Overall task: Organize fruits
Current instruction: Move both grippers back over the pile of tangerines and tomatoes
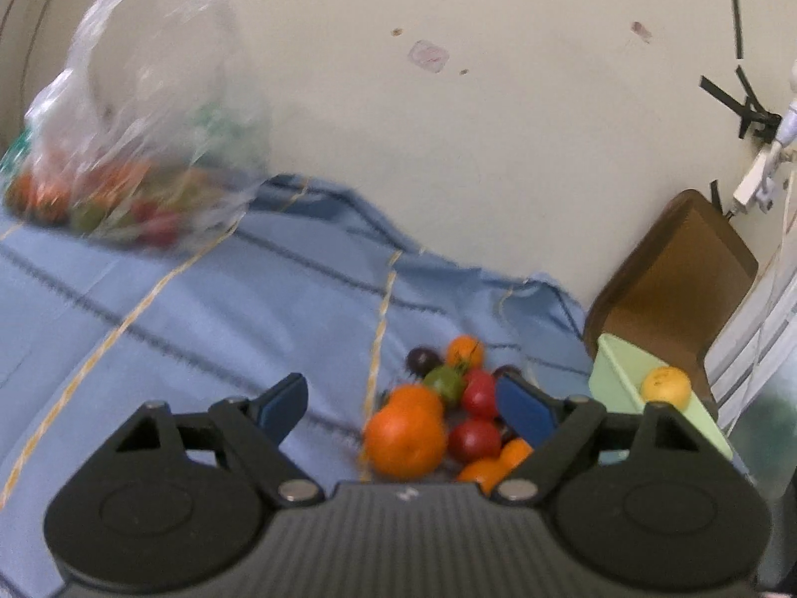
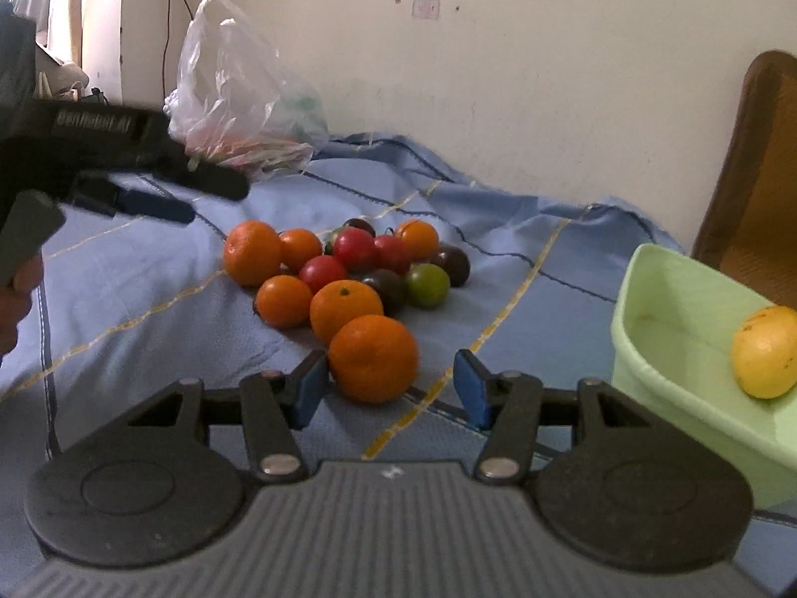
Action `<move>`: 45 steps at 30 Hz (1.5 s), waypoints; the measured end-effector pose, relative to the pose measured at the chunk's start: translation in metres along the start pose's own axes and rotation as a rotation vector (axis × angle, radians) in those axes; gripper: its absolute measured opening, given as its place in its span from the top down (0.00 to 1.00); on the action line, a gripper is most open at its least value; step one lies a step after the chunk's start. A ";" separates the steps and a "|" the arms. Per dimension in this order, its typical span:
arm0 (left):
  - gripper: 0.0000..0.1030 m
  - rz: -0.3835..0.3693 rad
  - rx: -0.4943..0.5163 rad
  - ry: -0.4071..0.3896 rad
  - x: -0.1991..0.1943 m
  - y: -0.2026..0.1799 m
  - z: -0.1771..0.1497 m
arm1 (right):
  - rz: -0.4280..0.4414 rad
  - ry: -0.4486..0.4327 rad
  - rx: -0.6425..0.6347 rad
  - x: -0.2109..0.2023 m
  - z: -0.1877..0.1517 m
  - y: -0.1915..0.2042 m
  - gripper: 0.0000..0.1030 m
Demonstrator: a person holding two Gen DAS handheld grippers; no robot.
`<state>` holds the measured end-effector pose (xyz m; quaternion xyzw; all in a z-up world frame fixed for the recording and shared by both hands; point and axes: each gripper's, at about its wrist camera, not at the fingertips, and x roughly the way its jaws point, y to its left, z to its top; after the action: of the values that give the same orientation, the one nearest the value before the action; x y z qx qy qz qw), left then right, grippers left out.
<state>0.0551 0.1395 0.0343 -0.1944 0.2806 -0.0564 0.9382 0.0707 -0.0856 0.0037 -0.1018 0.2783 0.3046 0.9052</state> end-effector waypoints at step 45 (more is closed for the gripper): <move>0.32 0.024 0.544 -0.043 0.015 -0.143 -0.085 | -0.059 0.101 0.079 0.049 0.066 -0.046 0.65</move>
<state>0.0215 -0.0233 0.0184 0.0671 0.2376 -0.1145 0.9623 0.1600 -0.0749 0.0312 -0.0892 0.3323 0.2612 0.9019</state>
